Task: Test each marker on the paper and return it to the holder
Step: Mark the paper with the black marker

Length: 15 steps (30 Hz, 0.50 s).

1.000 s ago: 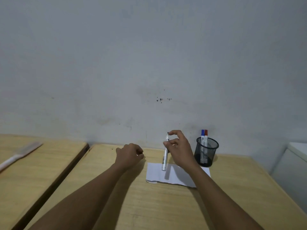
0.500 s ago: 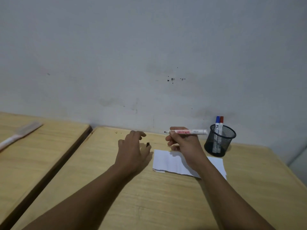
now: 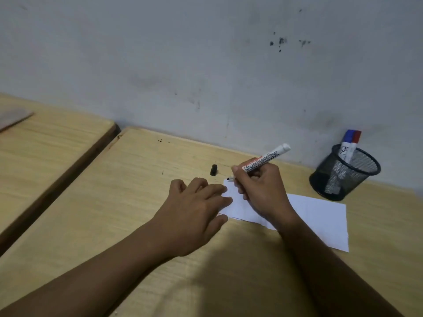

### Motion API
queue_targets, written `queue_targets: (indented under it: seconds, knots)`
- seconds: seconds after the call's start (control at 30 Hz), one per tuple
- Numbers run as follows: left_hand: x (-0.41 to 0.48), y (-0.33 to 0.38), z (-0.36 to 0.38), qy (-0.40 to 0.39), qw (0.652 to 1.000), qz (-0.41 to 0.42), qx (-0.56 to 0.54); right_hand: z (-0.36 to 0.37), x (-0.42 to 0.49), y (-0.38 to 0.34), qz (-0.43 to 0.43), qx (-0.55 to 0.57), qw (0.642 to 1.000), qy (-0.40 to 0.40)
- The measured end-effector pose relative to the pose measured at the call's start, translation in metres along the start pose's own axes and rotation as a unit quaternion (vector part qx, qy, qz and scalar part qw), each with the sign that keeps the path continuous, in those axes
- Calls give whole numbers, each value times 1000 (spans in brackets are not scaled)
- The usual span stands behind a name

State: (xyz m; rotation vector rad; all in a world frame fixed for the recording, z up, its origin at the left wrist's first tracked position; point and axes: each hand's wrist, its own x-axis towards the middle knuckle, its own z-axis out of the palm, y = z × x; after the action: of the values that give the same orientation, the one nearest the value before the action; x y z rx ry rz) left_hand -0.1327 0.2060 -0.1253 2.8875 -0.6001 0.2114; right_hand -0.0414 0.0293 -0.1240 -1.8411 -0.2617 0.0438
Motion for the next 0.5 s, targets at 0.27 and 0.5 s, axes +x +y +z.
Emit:
queue_targets:
  seconds: [0.27,0.5]
  knots:
    - [-7,-7,13,-73,997,-12,-8,0,7,11,-40,-2,999,-12]
    - [-7,-9,12,-75,997,-8,-20,2,8,11,-50,-25,998,-16]
